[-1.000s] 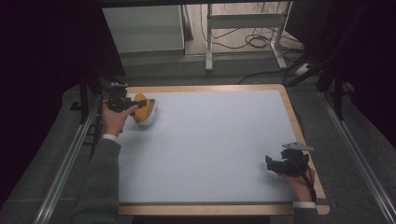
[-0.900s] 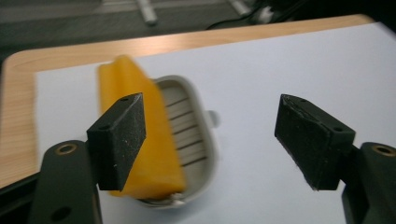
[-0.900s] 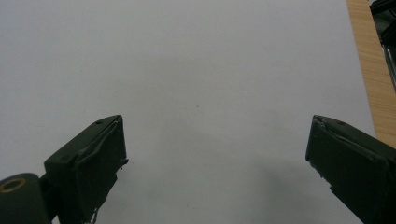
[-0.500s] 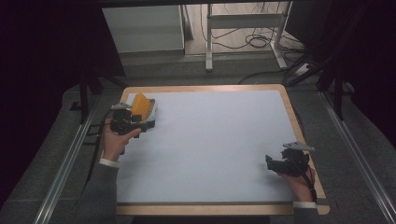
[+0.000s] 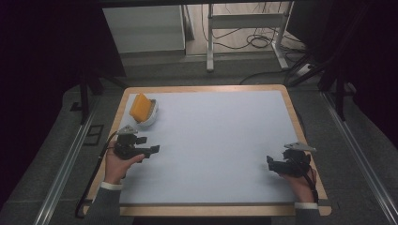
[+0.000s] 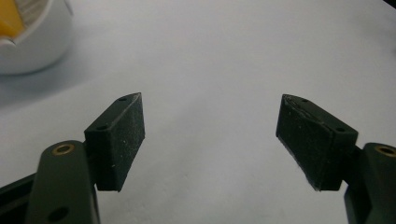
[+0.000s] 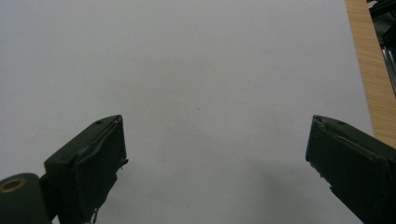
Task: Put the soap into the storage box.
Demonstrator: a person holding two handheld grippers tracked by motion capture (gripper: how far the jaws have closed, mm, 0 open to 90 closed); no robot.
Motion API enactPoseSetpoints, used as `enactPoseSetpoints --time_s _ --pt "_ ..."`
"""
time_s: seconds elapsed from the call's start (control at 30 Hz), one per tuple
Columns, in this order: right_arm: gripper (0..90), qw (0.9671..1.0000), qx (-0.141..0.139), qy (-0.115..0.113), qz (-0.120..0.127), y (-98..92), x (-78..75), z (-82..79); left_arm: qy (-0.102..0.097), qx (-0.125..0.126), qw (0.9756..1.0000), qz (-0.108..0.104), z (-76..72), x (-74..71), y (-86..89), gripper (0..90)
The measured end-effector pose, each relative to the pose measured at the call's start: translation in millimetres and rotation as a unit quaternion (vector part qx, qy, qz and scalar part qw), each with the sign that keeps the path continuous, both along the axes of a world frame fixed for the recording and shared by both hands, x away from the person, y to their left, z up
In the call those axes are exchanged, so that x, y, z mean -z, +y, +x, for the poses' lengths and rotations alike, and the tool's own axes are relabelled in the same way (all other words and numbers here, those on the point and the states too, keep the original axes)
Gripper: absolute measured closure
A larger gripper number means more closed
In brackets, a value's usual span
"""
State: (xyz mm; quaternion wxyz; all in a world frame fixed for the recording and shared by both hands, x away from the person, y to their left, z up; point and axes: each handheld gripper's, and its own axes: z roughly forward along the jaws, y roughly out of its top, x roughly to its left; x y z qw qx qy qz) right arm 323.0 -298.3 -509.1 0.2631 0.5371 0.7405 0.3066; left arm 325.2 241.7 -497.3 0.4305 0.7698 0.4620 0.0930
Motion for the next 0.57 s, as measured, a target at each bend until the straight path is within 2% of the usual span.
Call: enactPoseSetpoints --time_s 0.1,0.17,0.57 --pt "5.0 1.0 -0.001 0.0 -0.001 1.3 0.1 0.1 0.009 0.009 0.9999 -0.009 -4.8 6.4 -0.9 23.8" --pt "5.1 1.0 -0.003 -0.001 -0.003 1.9 0.2 0.1 0.013 0.012 0.9998 0.003 -6.0 11.2 -3.4 23.6" --pt "5.1 0.9997 -0.006 -0.022 -0.003 1.6 -4.7 -2.0 0.013 0.01 0.9998 0.007 -4.8 13.6 -3.4 22.4"
